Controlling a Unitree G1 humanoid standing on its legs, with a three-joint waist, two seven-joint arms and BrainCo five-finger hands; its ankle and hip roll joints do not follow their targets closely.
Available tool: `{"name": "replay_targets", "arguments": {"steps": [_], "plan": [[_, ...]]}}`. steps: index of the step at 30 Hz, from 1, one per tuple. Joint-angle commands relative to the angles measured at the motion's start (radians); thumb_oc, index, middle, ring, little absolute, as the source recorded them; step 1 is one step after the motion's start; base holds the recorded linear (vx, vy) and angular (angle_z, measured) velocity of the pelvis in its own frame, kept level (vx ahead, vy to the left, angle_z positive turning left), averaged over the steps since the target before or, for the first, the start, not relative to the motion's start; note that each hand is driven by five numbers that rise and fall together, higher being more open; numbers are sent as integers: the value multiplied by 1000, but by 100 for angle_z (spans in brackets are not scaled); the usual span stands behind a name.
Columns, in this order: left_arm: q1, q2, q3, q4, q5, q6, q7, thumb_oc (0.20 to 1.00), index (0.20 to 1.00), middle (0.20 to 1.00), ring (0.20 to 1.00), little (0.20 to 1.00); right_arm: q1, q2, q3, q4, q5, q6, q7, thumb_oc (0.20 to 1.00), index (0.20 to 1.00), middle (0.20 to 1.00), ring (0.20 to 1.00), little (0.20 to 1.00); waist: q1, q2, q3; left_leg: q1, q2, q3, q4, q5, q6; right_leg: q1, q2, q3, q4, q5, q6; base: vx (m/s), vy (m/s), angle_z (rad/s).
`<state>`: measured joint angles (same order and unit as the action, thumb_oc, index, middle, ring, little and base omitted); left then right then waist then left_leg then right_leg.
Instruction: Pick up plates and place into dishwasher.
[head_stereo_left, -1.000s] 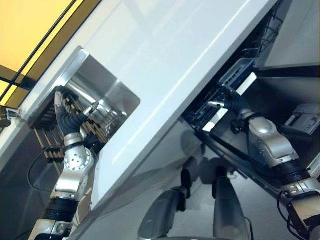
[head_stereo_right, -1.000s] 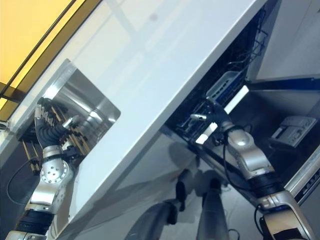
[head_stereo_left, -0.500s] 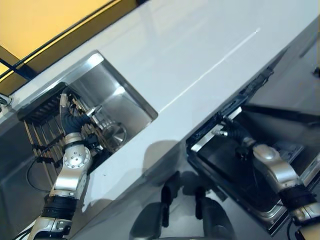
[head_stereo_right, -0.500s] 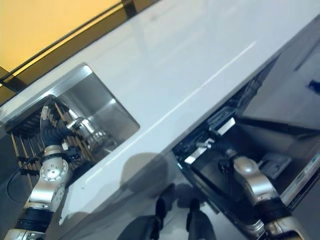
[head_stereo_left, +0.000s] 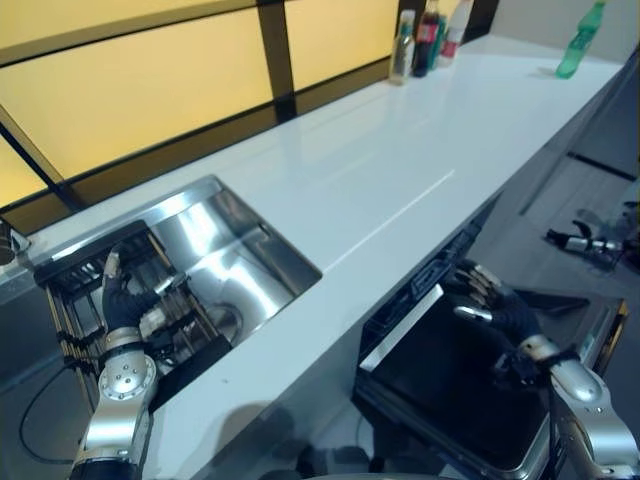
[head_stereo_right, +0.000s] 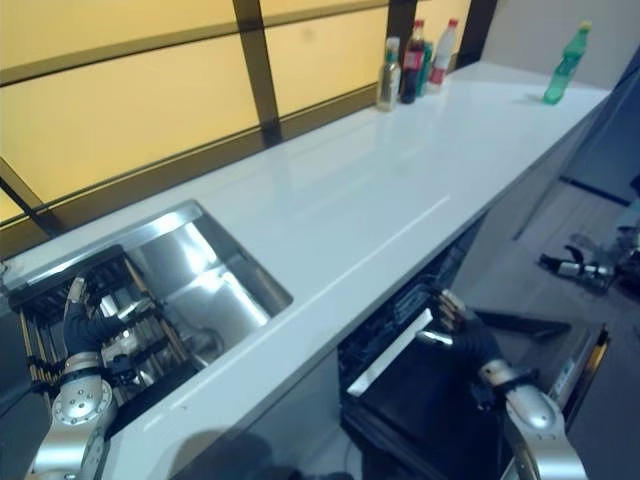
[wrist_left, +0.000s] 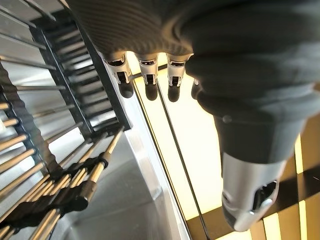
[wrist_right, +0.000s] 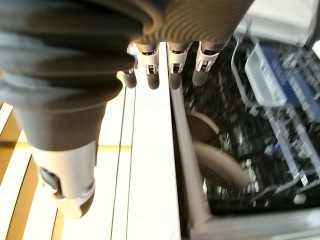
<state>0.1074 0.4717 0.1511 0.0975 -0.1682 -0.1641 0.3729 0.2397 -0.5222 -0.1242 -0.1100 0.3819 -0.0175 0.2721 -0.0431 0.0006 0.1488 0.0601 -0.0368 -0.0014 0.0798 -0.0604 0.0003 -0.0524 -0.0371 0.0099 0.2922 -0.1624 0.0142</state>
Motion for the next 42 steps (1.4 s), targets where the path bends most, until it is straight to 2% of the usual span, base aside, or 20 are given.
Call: {"name": "replay_targets", "arguments": {"steps": [1, 4, 7, 11, 15, 20, 24, 25, 26, 27, 29, 31, 36, 40, 41, 42], "plan": [[11, 44, 72, -33, 41, -81, -28, 1000, 1000, 1000, 1000, 1000, 26, 14, -51, -60, -9, -70, -116, 1000, 1000, 1000, 1000, 1000, -40, -25, -33, -13, -69, 17, 72, -131, 83, 17, -14, 81, -93, 106, 93, -5, 4, -12], [38, 26, 76, -30, 46, -96, -26, 1000, 1000, 1000, 1000, 1000, 55, 63, -75, -43, -62, -65, -322, 1000, 1000, 1000, 1000, 1000, -55, -16, -38, 0, -74, 21, 78, -142, 87, 20, -13, 93, -84, 108, 98, 2, 26, -10], [71, -1, 79, -43, 54, -96, -18, 1000, 1000, 1000, 1000, 1000, 89, 88, -99, -49, -129, -3, -522, 1000, 1000, 1000, 1000, 1000, -74, 2, -41, 15, -81, 28, 79, -150, 96, 15, -12, 107, -75, 109, 102, 14, 76, -20], [104, -15, 70, -39, 54, -106, -11, 1000, 1000, 1000, 1000, 1000, 113, 134, -109, -27, 57, 35, -652, 1000, 1000, 1000, 1000, 1000, -94, 29, -35, 31, -89, 38, 92, -161, 103, 8, -15, 118, -50, 108, 104, 19, 100, -22], [117, -20, 65, -34, 48, -89, 2, 1000, 1000, 1000, 1000, 1000, 137, 166, -123, 12, 30, 61, -751, 1000, 1000, 1000, 1000, 1000, -114, 58, -31, 45, -104, 37, 102, -169, 109, 1, -26, 122, -13, 105, 105, 35, 115, -19], [137, -33, 62, -27, 50, -83, 16, 1000, 1000, 1000, 1000, 1000, 167, 172, -146, 89, 13, 75, -789, 1000, 1000, 1000, 1000, 1000, -125, 89, -19, 44, -134, 41, 126, -178, 121, -39, -54, 101, 109, 89, 92, 20, 123, -7], [142, -70, 28, -18, 72, -96, 40, 1000, 1000, 1000, 1000, 1000, 180, 152, -144, 145, 45, 62, -826, 1000, 1000, 1000, 1000, 1000, -122, 147, 13, 7, -151, 90, 171, -174, 118, -91, -118, 17, 190, 68, 67, -57, 161, -22], [137, -79, 14, -12, 80, -108, 62, 1000, 1000, 1000, 1000, 1000, 170, 151, -138, 168, 76, 52, -823, 1000, 1000, 1000, 1000, 1000, -123, 166, 23, -13, -154, 102, 192, -175, 114, -97, -138, -5, 185, 36, 60, -94, 166, -44], [133, -84, 6, -5, 75, -114, 77, 1000, 1000, 1000, 1000, 1000, 162, 148, -135, 183, 84, 46, -815, 1000, 1000, 1000, 1000, 1000, -125, 182, 29, -28, -155, 109, 201, -174, 112, -110, -148, -5, 193, 33, 57, -117, 221, -55], [118, -98, -12, 12, 65, -119, 106, 1000, 1000, 1000, 1000, 1000, 142, 139, -129, 211, 106, 48, -799, 1000, 1000, 1000, 1000, 1000, -136, 218, 44, -57, -157, 125, 213, -168, 108, -147, -155, 10, 215, 35, 53, -98, 224, -59], [95, -115, -44, 28, 55, -113, 141, 1000, 1000, 1000, 1000, 1000, 109, 121, -116, 255, 127, 36, -787, 1000, 1000, 1000, 1000, 1000, -154, 263, 67, -98, -159, 152, 244, -167, 99, -189, -159, 29, 229, 12, 51, -81, 205, -55], [63, -130, -77, 39, 55, -107, 175, 1000, 1000, 1000, 1000, 1000, 66, 103, -96, 284, 155, 39, -792, 1000, 1000, 1000, 1000, 1000, -167, 297, 93, -154, -160, 185, 290, -174, 96, -251, -166, 49, 258, -7, 46, -123, 127, -27], [-18, -150, -159, 68, 1, -97, 233, 1000, 1000, 1000, 1000, 1000, -71, 53, -66, 398, 224, 58, -871, 1000, 1000, 1000, 1000, 1000, -191, 372, 160, -249, -169, 235, 323, -162, 87, -360, -164, 86, 275, -3, 42, -104, 122, -45], [-59, -160, -210, 70, -17, -107, 277, 1000, 1000, 1000, 1000, 1000, -186, 32, -68, 518, 373, 0, -896, 1000, 1000, 1000, 1000, 1000, -203, 430, 218, -303, -177, 262, 327, -152, 83, -440, -168, 114, 299, -3, 38, -39, 94, -41], [-61, -158, -219, 65, -21, -107, 282, 1000, 1000, 1000, 1000, 1000, -202, 31, -69, 531, 405, -18, -883, 1000, 1000, 1000, 1000, 1000, -204, 442, 226, -304, -184, 253, 329, -167, 76, -444, -172, 116, 314, -32, 41, 43, 45, -34], [-60, -156, -227, 56, -24, -104, 286, 1000, 1000, 1000, 1000, 1000, -222, 28, -62, 534, 432, -33, -870, 1000, 1000, 1000, 1000, 1000, -202, 454, 235, -318, -187, 255, 331, -163, 74, -459, -174, 118, 322, -35, 39, 65, 30, -20]]}}
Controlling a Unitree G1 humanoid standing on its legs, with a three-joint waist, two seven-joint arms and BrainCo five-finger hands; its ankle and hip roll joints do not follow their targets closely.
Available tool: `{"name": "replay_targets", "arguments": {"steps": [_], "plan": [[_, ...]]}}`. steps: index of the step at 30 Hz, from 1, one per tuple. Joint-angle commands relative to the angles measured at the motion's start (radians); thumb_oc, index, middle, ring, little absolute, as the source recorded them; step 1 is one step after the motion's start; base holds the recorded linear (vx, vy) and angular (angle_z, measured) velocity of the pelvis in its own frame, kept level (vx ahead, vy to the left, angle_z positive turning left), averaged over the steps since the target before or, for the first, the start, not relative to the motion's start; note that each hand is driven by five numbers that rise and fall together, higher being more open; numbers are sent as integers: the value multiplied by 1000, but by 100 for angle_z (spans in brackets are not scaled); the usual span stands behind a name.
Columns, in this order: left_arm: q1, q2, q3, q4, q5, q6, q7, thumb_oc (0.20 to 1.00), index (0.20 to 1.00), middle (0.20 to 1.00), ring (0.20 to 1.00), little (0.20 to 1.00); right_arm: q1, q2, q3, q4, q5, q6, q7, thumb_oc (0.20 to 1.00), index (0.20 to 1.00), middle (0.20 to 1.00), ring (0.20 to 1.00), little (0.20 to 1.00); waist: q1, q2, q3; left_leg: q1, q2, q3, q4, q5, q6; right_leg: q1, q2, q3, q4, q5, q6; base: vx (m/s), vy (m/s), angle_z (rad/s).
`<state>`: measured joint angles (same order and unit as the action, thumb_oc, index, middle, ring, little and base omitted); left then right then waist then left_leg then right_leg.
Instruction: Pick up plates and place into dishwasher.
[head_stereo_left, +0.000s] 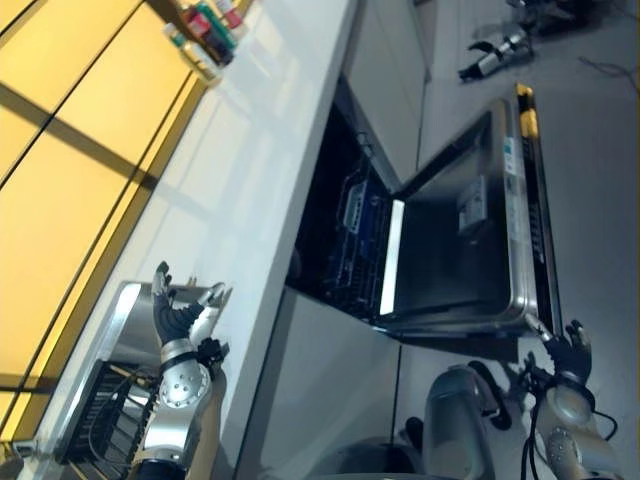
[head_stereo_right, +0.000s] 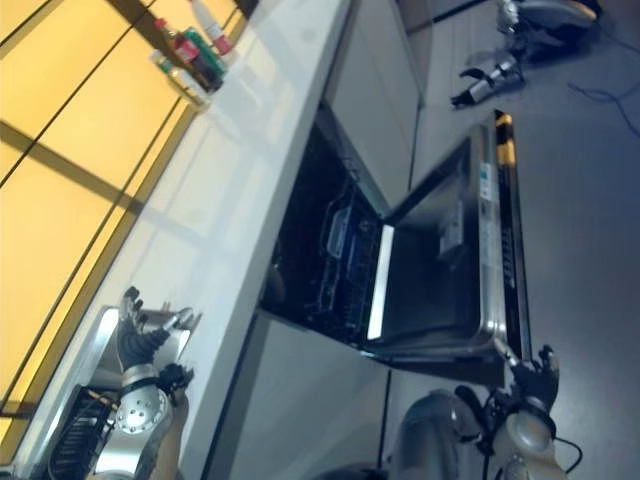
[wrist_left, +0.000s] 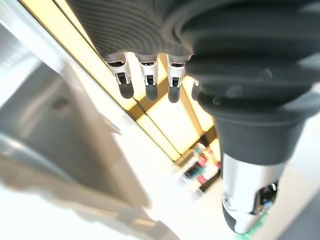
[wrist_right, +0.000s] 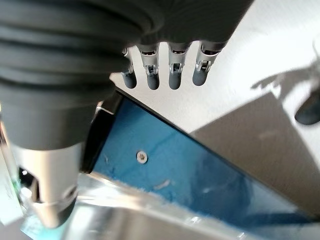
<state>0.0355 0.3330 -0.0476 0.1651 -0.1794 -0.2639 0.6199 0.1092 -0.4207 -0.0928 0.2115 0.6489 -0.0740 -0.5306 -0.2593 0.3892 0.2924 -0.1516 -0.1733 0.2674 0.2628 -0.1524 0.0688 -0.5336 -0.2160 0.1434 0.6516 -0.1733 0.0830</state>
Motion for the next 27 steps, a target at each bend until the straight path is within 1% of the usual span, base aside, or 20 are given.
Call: {"name": "replay_targets", "arguments": {"steps": [1, 3, 4, 6, 7, 8, 10, 11, 16, 21, 24, 26, 27], "plan": [[13, -14, -35, -21, -13, -1, 46, 1000, 1000, 1000, 1000, 1000, -111, -74, -84, 209, 180, 12, -51, 1000, 1000, 1000, 1000, 1000, 16, 76, 99, -120, -54, -10, 152, -68, 3, 8, 4, -13, -29, -26, -32, 4, 17, -17], [21, -3, -47, -44, -24, 0, 52, 1000, 1000, 1000, 1000, 1000, -154, -81, -54, 186, 197, -3, 5, 1000, 1000, 1000, 1000, 1000, 22, 97, 110, -147, -60, -5, 163, -63, -4, -20, 1, -10, -8, -34, -37, 14, 7, -16], [27, 5, -50, -60, -27, 6, 49, 1000, 1000, 1000, 1000, 1000, -177, -83, -35, 172, 213, -17, 52, 1000, 1000, 1000, 1000, 1000, 28, 107, 112, -161, -64, -2, 168, -59, -8, -32, -1, -10, 3, -39, -40, 23, -6, -9], [40, 15, -56, -76, -27, 6, 35, 1000, 1000, 1000, 1000, 1000, -217, -85, -7, 150, 225, -58, 100, 1000, 1000, 1000, 1000, 1000, 43, 121, 111, -181, -70, -2, 177, -57, -14, -51, -6, -13, 21, -47, -45, 13, -9, -2], [44, 17, -58, -83, -27, 8, 29, 1000, 1000, 1000, 1000, 1000, -232, -84, 1, 144, 228, -73, 122, 1000, 1000, 1000, 1000, 1000, 49, 125, 109, -188, -72, -2, 179, -57, -16, -57, -9, -14, 26, -48, -46, 0, 0, 0], [48, 22, -66, -95, -25, 13, 23, 1000, 1000, 1000, 1000, 1000, -262, -79, 17, 134, 241, -92, 164, 1000, 1000, 1000, 1000, 1000, 59, 131, 109, -200, -75, -1, 185, -54, -19, -69, -14, -14, 39, -52, -50, 26, -27, -4], [53, 35, -72, -101, -25, 14, 11, 1000, 1000, 1000, 1000, 1000, -300, -70, 27, 128, 246, -117, 213, 1000, 1000, 1000, 1000, 1000, 71, 131, 105, -212, -84, 2, 188, -51, -22, -89, -22, -7, 58, -59, -54, 33, -27, -8], [52, 43, -73, -103, -25, 17, 9, 1000, 1000, 1000, 1000, 1000, -325, -66, 31, 128, 235, -126, 231, 1000, 1000, 1000, 1000, 1000, 75, 131, 104, -220, -88, 4, 188, -48, -23, -101, -25, -2, 68, -63, -56, 35, -19, -1], [44, 79, -82, -88, -51, 10, -2, 1000, 1000, 1000, 1000, 1000, -412, -57, 46, 110, 261, -138, 227, 1000, 1000, 1000, 1000, 1000, 83, 131, 109, -249, -94, 16, 202, -43, -26, -136, -34, 13, 101, -74, -61, 11, -19, -1], [48, 86, -91, -90, -77, 1, -19, 1000, 1000, 1000, 1000, 1000, -455, -26, 77, 33, 286, -123, 230, 1000, 1000, 1000, 1000, 1000, 94, 131, 111, -250, -95, 8, 202, -43, -22, -140, -36, 10, 95, -70, -62, 10, -19, 11], [45, 85, -92, -97, -80, -4, -39, 1000, 1000, 1000, 1000, 1000, -473, -17, 119, -39, 286, -78, 318, 1000, 1000, 1000, 1000, 1000, 101, 131, 110, -251, -90, -1, 199, -42, -17, -136, -33, 4, 76, -61, -61, -9, -22, -26], [34, 86, -96, -101, -86, -6, -53, 1000, 1000, 1000, 1000, 1000, -478, -10, 180, -124, 220, -23, 442, 1000, 1000, 1000, 1000, 1000, 106, 131, 109, -255, -84, -12, 198, -44, -13, -134, -27, -3, 58, -50, -56, -29, -27, 22], [32, 85, -96, -97, -91, -9, -55, 1000, 1000, 1000, 1000, 1000, -475, -9, 201, -146, 199, -15, 464, 1000, 1000, 1000, 1000, 1000, 107, 131, 107, -257, -82, -15, 198, -44, -12, -133, -24, -5, 52, -46, -54, -28, -27, 56]]}}
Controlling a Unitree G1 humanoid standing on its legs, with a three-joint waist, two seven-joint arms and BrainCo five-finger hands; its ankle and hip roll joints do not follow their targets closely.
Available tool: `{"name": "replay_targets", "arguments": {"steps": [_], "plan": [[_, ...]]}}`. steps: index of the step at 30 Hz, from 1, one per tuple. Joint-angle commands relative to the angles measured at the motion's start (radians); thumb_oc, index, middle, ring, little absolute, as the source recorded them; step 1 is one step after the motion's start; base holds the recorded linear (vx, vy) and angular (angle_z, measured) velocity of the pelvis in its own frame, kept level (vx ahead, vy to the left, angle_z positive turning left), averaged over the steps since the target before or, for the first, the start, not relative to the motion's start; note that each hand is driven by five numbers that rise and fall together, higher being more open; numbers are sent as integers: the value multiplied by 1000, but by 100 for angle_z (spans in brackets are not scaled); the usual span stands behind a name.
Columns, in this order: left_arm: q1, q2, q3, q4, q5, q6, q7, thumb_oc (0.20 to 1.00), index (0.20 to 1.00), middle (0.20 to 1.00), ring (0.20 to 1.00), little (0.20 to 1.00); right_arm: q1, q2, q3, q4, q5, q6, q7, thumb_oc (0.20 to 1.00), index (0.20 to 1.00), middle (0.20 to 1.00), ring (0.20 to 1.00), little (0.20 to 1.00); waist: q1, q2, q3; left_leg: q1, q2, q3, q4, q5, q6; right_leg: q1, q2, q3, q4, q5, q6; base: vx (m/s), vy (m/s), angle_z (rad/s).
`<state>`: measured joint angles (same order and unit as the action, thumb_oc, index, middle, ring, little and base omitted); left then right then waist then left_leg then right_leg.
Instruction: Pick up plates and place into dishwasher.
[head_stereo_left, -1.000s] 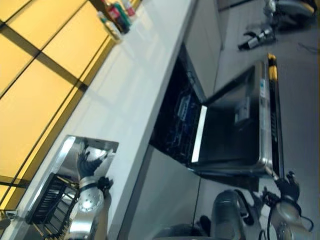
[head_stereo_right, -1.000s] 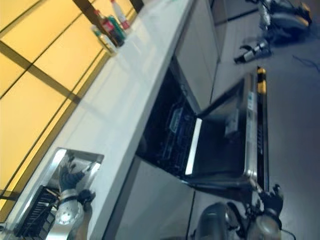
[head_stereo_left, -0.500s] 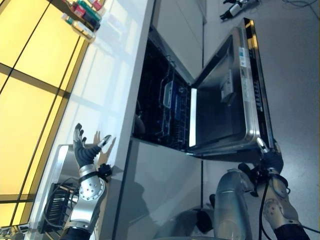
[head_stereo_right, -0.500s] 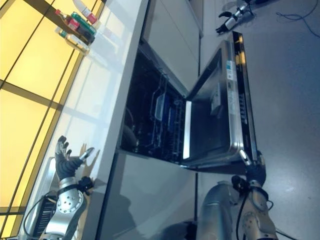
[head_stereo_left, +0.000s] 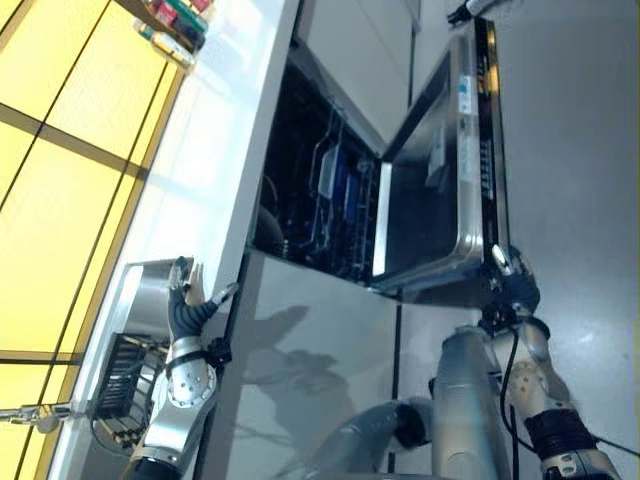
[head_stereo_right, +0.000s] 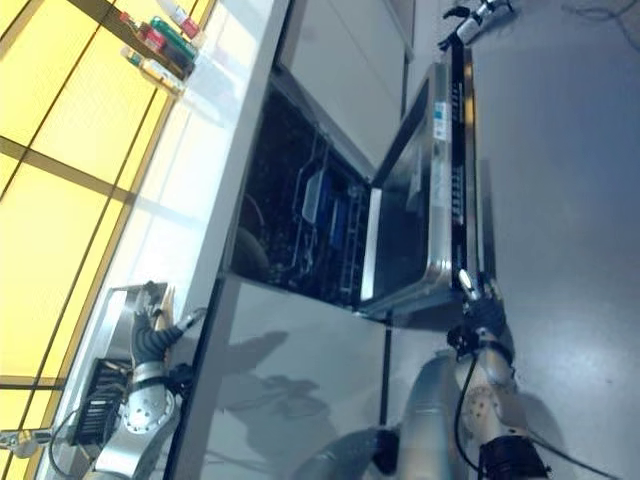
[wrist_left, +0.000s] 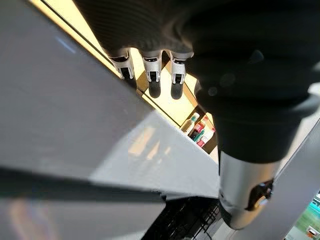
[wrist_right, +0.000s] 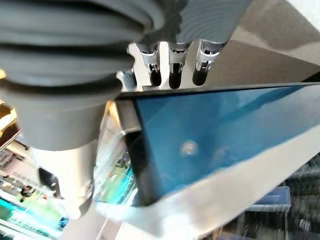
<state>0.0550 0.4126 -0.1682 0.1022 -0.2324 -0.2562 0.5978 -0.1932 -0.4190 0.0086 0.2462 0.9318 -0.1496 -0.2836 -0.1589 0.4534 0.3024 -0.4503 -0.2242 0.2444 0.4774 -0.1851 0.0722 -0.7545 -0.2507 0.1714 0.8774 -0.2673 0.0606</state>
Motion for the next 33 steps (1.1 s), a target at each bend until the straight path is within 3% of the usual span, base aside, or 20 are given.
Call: {"name": "replay_targets", "arguments": {"steps": [1, 7, 13, 16, 18, 20, 26, 33], "plan": [[5, 2, 23, -23, -43, -25, -39, 1000, 1000, 1000, 1000, 1000, -169, -9, 141, -209, -154, 84, 299, 1000, 1000, 1000, 1000, 1000, 9, 67, 93, 40, -25, 1, -15, -13, -13, 92, 16, -37, -189, 58, -28, -20, -27, 59], [-24, 18, 47, 31, -56, -51, -62, 1000, 1000, 1000, 1000, 1000, -175, -20, 303, -339, -397, 171, 542, 1000, 1000, 1000, 1000, 1000, 35, 1, 61, 75, -7, -28, -28, -8, -11, 152, 15, -59, -267, 95, -8, 3, -36, 3], [-46, 41, 65, 65, -65, -32, -77, 1000, 1000, 1000, 1000, 1000, -221, -46, 397, -408, -443, 265, 683, 1000, 1000, 1000, 1000, 1000, 88, -80, -4, 117, 18, -59, -50, 14, -4, 241, 11, -106, -353, 143, -1, 17, -49, 5], [-53, 54, 74, 81, -63, -15, -83, 1000, 1000, 1000, 1000, 1000, -211, -40, 427, -427, -437, 276, 721, 1000, 1000, 1000, 1000, 1000, 116, -141, -37, 160, 29, -87, -59, 8, -3, 319, 13, -142, -403, 153, 6, 74, -81, 37], [-57, 58, 80, 87, -70, -6, -95, 1000, 1000, 1000, 1000, 1000, -198, -30, 432, -426, -432, 267, 724, 1000, 1000, 1000, 1000, 1000, 129, -176, -53, 181, 34, -102, -66, 6, -2, 357, 21, -159, -431, 158, 10, 64, -113, 40], [-57, 59, 91, 83, -67, 3, -110, 1000, 1000, 1000, 1000, 1000, -168, -20, 431, -416, -438, 244, 733, 1000, 1000, 1000, 1000, 1000, 149, -232, -76, 211, 45, -124, -78, 3, 0, 419, 32, -186, -479, 168, 16, 63, -171, 32], [-50, 86, 129, 57, -14, 32, -153, 1000, 1000, 1000, 1000, 1000, -60, 13, 371, -385, -388, 122, 767, 1000, 1000, 1000, 1000, 1000, 198, -377, -138, 290, 78, -178, -142, 10, -10, 585, 84, -259, -625, 199, 18, 29, -216, 53], [-63, 92, 163, 25, 6, 58, -214, 1000, 1000, 1000, 1000, 1000, -20, 38, 345, -331, -367, 31, 739, 1000, 1000, 1000, 1000, 1000, 246, -461, -216, 406, 112, -235, -287, 39, -24, 750, 146, -305, -777, 205, 7, -5, -140, 18]]}}
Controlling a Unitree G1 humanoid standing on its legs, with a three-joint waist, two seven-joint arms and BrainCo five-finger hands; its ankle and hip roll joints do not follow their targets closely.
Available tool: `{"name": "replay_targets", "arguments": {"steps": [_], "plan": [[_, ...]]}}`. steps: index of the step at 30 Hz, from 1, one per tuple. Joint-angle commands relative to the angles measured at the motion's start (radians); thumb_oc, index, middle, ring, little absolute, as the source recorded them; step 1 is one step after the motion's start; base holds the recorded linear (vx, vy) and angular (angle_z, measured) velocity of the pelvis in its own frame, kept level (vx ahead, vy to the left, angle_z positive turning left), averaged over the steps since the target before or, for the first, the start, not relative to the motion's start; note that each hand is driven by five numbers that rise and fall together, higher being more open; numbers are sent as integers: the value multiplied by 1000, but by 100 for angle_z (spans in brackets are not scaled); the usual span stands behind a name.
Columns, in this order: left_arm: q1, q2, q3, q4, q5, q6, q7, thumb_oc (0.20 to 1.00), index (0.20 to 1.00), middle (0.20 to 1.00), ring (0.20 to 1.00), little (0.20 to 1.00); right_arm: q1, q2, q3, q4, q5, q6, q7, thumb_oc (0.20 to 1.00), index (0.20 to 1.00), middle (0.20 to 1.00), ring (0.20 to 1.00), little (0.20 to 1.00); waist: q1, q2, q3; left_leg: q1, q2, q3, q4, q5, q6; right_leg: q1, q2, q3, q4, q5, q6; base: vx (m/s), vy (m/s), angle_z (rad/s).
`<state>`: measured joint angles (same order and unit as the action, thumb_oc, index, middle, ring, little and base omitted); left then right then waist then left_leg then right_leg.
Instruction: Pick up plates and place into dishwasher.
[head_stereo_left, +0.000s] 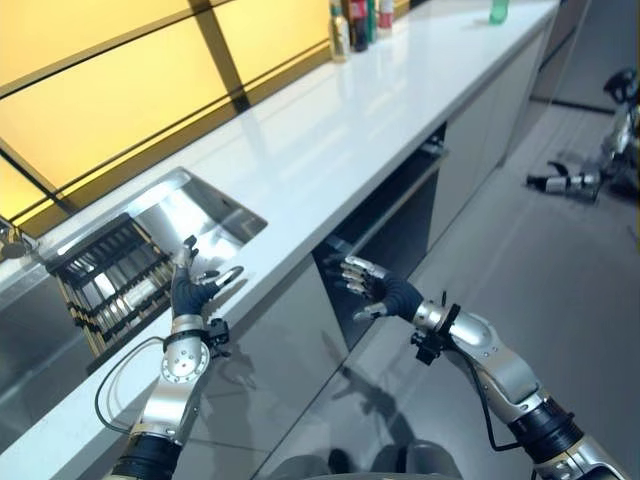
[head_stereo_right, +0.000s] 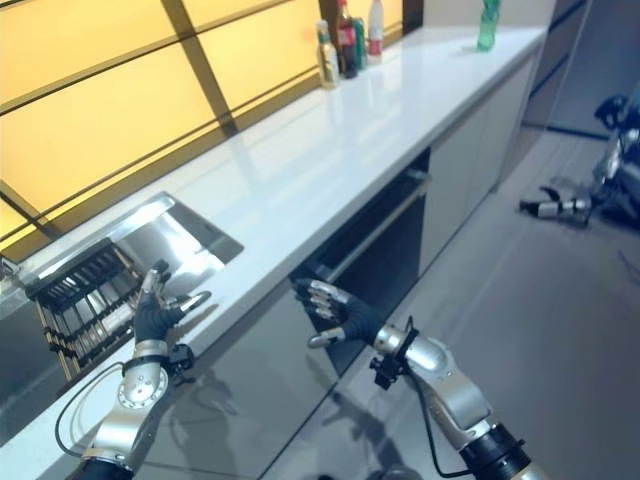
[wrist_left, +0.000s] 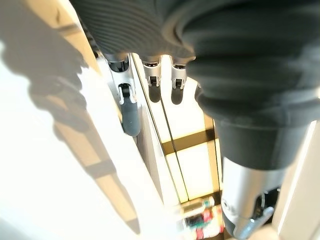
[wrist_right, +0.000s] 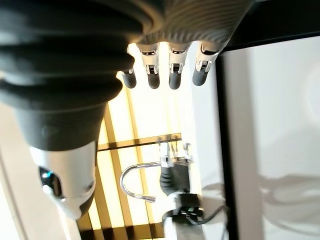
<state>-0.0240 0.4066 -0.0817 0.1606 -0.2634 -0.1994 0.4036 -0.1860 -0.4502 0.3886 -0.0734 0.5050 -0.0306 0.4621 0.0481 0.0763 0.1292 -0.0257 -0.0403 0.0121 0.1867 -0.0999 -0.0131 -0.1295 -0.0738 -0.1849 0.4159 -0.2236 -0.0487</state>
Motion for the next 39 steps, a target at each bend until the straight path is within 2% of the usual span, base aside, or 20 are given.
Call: {"name": "replay_targets", "arguments": {"steps": [1, 7, 10, 17, 21, 24, 26, 34, 37, 39], "plan": [[12, 95, 80, -38, 43, 3, -25, 1000, 1000, 1000, 1000, 1000, -25, 73, -40, -5, 63, -94, -14, 1000, 1000, 1000, 1000, 1000, 44, -93, -54, -4, -67, -7, -15, -42, 60, 137, -25, 48, -324, 162, 115, -30, -64, 24], [0, 76, 112, -54, 63, 38, -45, 1000, 1000, 1000, 1000, 1000, 25, 81, -106, 15, 99, -57, -109, 1000, 1000, 1000, 1000, 1000, 42, -120, -105, 59, -56, -24, -85, -28, 60, 184, 3, 51, -351, 163, 109, -38, -23, 18], [14, 67, 136, -58, 61, 49, -45, 1000, 1000, 1000, 1000, 1000, 76, 73, -170, -6, 126, -36, -161, 1000, 1000, 1000, 1000, 1000, 30, -119, -117, 80, -53, -35, -107, -22, 61, 196, 11, 63, -355, 161, 107, -62, 8, 13], [20, 54, 150, -71, 28, 25, -46, 1000, 1000, 1000, 1000, 1000, 65, 48, -237, -84, 95, -40, -181, 1000, 1000, 1000, 1000, 1000, 19, -112, -131, 92, -60, -55, -114, -25, 60, 209, 16, 84, -366, 158, 106, -64, 42, -10], [-1, 42, 120, -87, -7, 36, -65, 1000, 1000, 1000, 1000, 1000, -6, 45, -219, -117, 78, -45, -222, 1000, 1000, 1000, 1000, 1000, 37, -117, -130, 86, -60, -65, -113, -23, 56, 215, 14, 66, -368, 153, 106, -52, 31, 4], [-25, 30, 65, -105, -28, 41, -128, 1000, 1000, 1000, 1000, 1000, -70, 40, -188, -144, 100, -47, -253, 1000, 1000, 1000, 1000, 1000, 59, -123, -127, 76, -63, -82, -113, -20, 55, 217, 11, 41, -366, 148, 106, -56, 41, 15], [-42, 22, 23, -133, -51, 53, -133, 1000, 1000, 1000, 1000, 1000, -113, 41, -167, -148, 108, -45, -274, 1000, 1000, 1000, 1000, 1000, 75, -126, -126, 67, -67, -98, -116, -15, 55, 215, 8, 17, -362, 143, 105, -51, 41, 31], [-74, 8, -21, -184, -117, 80, -138, 1000, 1000, 1000, 1000, 1000, -224, 100, -47, -87, 62, -61, -352, 1000, 1000, 1000, 1000, 1000, 162, -139, -115, 41, -84, -174, -121, 4, 58, 216, -14, -72, -336, 126, 105, -35, 37, 45], [-73, 13, -24, -193, -125, 83, -142, 1000, 1000, 1000, 1000, 1000, -239, 112, -9, -59, 63, -70, -393, 1000, 1000, 1000, 1000, 1000, 179, -146, -102, 38, -94, -216, -123, 13, 62, 214, -9, -72, -316, 118, 102, -5, 12, 58], [-73, 13, -29, -193, -134, 85, -154, 1000, 1000, 1000, 1000, 1000, -239, 115, 6, -41, 64, -68, -435, 1000, 1000, 1000, 1000, 1000, 179, -148, -98, 35, -103, -251, -130, 23, 64, 212, 10, -46, -318, 113, 95, 21, -3, 77]]}}
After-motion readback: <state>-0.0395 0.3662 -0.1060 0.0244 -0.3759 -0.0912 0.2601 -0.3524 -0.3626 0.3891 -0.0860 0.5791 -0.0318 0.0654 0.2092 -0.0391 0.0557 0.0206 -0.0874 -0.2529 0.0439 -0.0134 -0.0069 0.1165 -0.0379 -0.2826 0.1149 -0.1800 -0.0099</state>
